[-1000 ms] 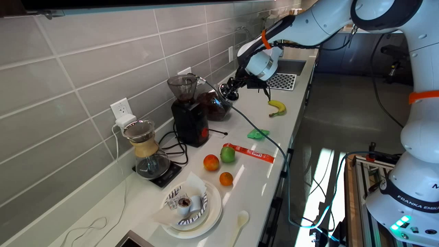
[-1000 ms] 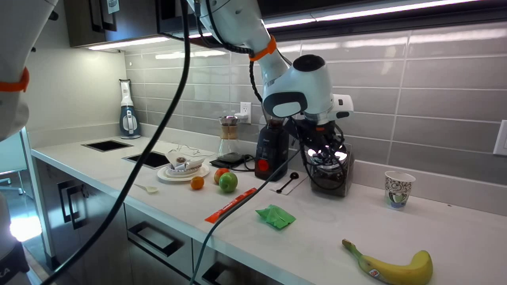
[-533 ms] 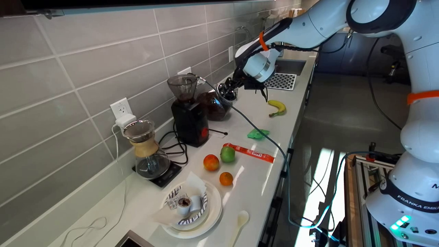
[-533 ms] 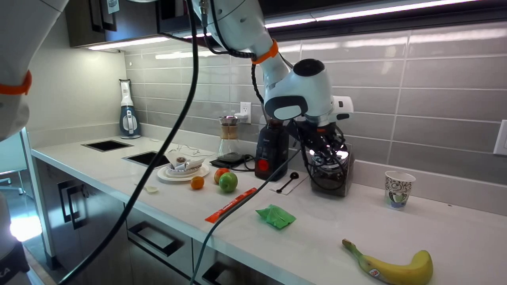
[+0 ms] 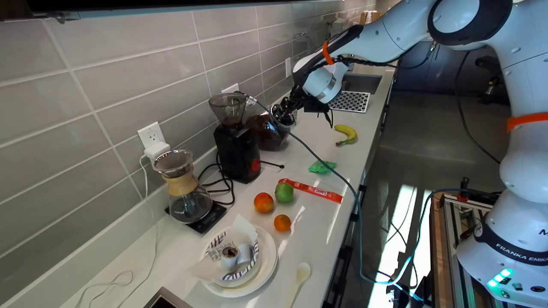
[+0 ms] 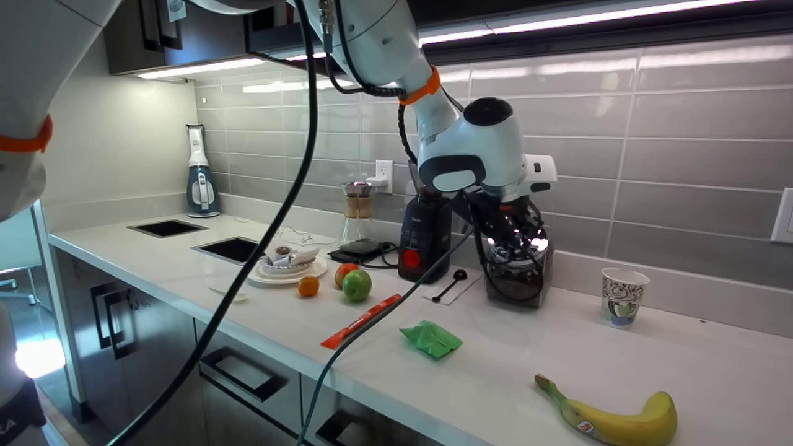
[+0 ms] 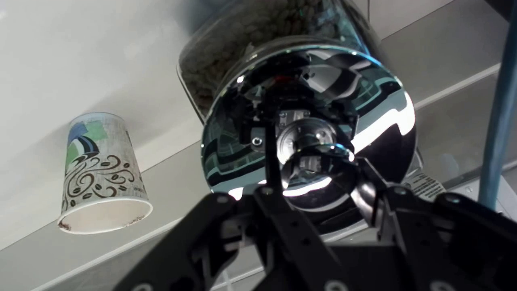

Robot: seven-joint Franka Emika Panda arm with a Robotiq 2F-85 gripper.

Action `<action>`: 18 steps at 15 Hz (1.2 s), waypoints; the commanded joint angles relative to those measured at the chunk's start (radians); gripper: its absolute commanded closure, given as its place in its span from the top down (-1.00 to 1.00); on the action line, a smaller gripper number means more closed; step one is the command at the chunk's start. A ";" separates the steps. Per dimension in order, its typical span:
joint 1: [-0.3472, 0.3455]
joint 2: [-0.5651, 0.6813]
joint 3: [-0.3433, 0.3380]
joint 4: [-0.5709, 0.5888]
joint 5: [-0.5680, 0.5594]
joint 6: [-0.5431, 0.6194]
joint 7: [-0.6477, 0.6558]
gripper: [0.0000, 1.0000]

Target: Move the silver lid to the counter, and then place it back on the clear object

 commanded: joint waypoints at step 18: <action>0.046 0.072 -0.028 0.048 -0.020 0.015 0.013 -0.57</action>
